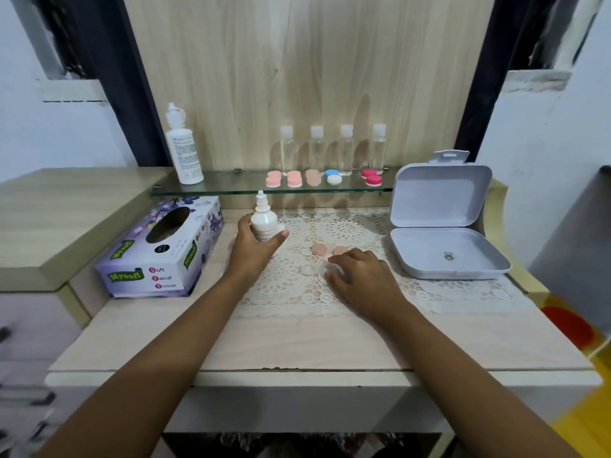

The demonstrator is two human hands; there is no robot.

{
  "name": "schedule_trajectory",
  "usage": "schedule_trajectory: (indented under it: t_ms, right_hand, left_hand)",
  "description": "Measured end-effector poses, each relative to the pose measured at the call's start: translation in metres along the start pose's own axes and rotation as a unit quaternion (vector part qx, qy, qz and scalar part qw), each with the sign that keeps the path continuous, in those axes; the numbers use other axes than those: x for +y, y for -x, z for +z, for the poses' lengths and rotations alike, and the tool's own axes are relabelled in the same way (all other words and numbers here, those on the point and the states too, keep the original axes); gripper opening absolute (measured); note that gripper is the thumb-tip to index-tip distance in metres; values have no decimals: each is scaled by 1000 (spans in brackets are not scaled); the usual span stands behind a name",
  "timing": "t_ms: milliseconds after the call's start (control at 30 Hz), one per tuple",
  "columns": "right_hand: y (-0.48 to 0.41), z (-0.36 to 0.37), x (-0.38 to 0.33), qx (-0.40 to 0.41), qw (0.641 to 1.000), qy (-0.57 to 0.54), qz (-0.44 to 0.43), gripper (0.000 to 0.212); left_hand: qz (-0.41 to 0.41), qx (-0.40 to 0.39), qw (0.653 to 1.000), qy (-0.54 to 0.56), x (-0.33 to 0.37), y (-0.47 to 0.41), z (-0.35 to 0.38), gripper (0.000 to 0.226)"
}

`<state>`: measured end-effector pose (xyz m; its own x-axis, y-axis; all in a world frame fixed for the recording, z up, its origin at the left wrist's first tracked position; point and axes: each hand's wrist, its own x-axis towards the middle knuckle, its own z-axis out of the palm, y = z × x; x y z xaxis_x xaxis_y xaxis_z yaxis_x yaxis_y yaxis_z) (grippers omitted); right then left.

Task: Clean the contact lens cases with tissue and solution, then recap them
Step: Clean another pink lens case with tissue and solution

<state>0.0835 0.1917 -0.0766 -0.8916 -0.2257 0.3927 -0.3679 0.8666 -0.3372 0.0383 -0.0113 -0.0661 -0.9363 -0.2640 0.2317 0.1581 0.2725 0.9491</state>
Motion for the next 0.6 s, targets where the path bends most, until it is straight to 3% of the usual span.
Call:
schedule_trajectory:
  t_ms: [167, 333, 433, 600]
  right_hand:
    - [0, 2, 2, 8, 1000, -2, -8, 31]
    - [0, 4, 3, 20, 1000, -10, -11, 30]
    - [0, 4, 4, 26, 999, -15, -16, 28]
    - [-1, 5, 4, 26, 999, -19, -10, 27]
  left_hand:
    - [47, 23, 998, -45, 1, -4, -1, 52]
    - [137, -20, 984, -110, 6, 1, -12, 50]
    - [212, -54, 949, -225, 7, 6, -21, 51]
    - [318, -100, 856, -395, 3, 3, -40, 59]
